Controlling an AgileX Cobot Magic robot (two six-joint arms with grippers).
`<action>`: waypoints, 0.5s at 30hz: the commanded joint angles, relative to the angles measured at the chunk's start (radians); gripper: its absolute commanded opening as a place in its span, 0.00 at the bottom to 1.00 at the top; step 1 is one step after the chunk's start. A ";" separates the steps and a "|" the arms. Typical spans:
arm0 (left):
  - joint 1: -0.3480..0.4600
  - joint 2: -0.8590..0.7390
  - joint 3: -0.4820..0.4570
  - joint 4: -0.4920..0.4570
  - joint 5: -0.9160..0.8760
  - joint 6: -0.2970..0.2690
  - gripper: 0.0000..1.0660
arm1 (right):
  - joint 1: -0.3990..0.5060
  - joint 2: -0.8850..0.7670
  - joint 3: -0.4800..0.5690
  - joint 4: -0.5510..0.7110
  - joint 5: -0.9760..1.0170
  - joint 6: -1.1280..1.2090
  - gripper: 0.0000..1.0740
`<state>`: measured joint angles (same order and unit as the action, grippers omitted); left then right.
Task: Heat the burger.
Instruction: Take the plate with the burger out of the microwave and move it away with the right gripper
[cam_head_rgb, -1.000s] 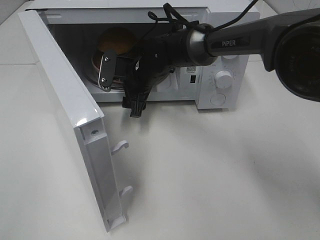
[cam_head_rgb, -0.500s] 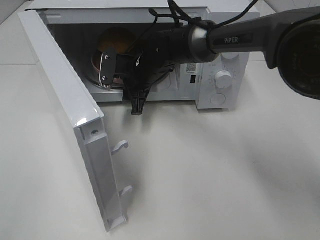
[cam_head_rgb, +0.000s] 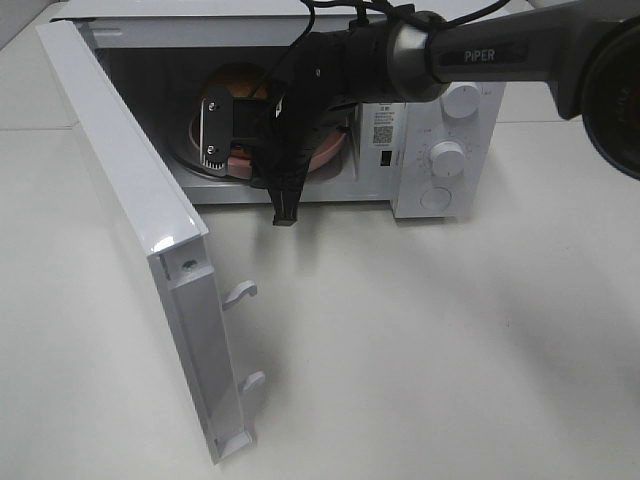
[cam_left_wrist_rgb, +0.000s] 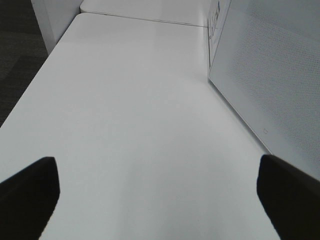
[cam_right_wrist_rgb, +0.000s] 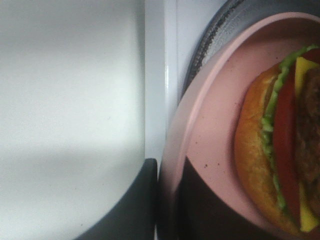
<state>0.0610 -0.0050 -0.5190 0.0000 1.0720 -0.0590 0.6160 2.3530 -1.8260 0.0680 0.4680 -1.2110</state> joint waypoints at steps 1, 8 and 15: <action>0.002 -0.009 0.002 0.000 -0.002 0.001 0.94 | 0.006 0.006 0.009 0.013 0.124 -0.058 0.00; 0.002 -0.009 0.002 0.000 -0.002 0.001 0.94 | 0.006 -0.030 0.015 0.026 0.151 -0.065 0.00; 0.002 -0.009 0.002 0.000 -0.002 0.001 0.94 | 0.017 -0.077 0.063 0.022 0.217 -0.182 0.00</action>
<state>0.0610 -0.0050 -0.5190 0.0000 1.0720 -0.0590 0.6240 2.2820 -1.7900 0.0860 0.6240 -1.3480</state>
